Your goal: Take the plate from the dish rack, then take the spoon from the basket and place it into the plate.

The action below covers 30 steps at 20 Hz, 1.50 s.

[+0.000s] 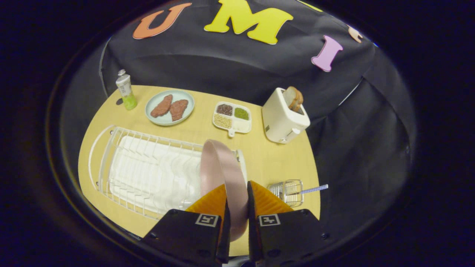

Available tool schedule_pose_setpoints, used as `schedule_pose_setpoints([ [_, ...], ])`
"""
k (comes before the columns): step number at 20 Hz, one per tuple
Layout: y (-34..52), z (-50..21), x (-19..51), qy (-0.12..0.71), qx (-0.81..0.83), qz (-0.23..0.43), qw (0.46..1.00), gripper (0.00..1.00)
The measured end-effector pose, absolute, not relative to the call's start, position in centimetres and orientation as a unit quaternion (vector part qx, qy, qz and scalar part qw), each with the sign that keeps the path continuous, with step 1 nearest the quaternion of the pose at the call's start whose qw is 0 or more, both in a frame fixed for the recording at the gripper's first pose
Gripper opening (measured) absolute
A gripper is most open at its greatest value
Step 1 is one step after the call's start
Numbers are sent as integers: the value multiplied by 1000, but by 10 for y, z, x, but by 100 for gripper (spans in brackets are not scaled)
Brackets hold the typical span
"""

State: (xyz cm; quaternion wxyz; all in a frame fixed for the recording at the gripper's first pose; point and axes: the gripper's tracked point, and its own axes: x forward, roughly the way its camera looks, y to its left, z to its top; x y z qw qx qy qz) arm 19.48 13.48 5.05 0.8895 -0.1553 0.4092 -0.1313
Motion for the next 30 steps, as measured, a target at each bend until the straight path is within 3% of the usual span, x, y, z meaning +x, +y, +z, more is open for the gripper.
schedule_pose_setpoints([
  [9,136,66,116,367,-122,-65,920,22],
  [18,116,-38,9,394,-3,31,918,22],
  [23,101,-115,-1,399,62,27,915,22],
  [30,98,-148,-5,380,131,59,914,24],
])
